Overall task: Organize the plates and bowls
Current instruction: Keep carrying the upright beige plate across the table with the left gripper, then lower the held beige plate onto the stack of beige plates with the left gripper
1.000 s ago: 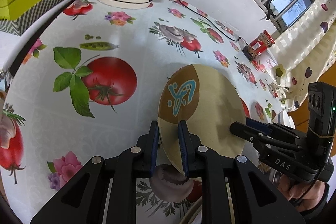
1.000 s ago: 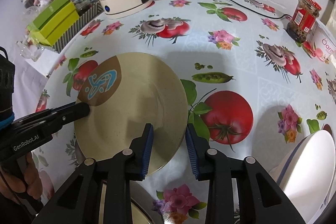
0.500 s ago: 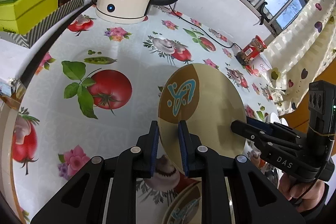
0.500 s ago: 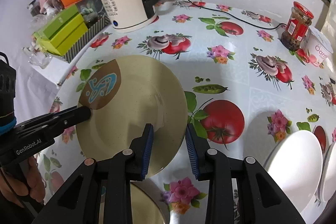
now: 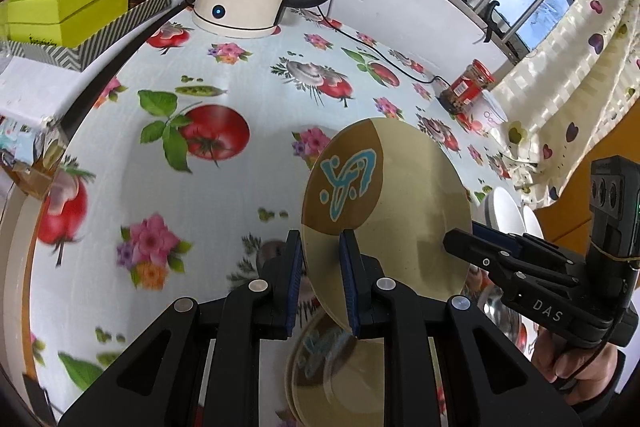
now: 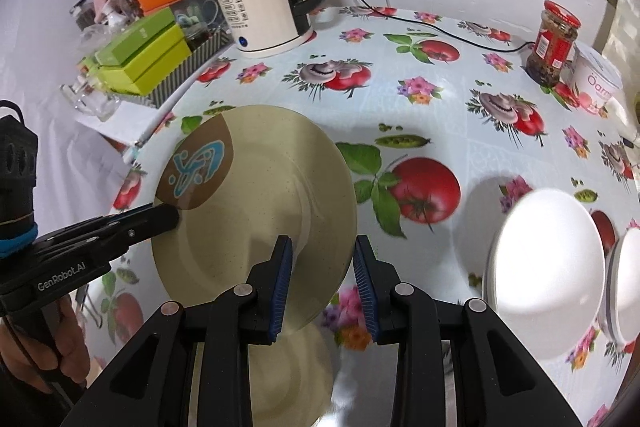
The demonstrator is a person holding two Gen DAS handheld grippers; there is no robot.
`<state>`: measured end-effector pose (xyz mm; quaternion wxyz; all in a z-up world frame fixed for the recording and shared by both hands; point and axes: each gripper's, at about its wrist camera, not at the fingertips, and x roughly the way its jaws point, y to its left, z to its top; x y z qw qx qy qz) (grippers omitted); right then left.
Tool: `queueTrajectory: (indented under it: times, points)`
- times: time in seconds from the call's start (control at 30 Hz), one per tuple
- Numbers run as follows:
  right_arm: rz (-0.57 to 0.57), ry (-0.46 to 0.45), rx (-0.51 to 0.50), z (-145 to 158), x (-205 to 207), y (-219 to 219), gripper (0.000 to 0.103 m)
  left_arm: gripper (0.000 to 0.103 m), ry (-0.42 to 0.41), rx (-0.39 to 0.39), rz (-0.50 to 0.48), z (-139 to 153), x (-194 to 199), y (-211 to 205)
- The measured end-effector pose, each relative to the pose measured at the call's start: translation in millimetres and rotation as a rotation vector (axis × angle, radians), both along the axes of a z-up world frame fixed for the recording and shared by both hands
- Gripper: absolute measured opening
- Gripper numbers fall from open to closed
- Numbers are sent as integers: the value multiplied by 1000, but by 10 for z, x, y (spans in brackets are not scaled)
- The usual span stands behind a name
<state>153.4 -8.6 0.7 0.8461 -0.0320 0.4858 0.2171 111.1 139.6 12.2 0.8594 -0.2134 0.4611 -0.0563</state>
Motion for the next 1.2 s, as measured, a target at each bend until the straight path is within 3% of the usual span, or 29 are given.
queueTrajectory:
  times: [0.6,0.83,1.2]
  points:
    - [15,65,33,-233,-585,-237,31,20,71,11,18,-144,-591,-275]
    - [27,89,31,-322,-687,-259,31,20,104,-8,31,-274,-737,-298]
    - [41,108,27,-414,-732,-236,32,20,110,30,37,-288,-807,-342]
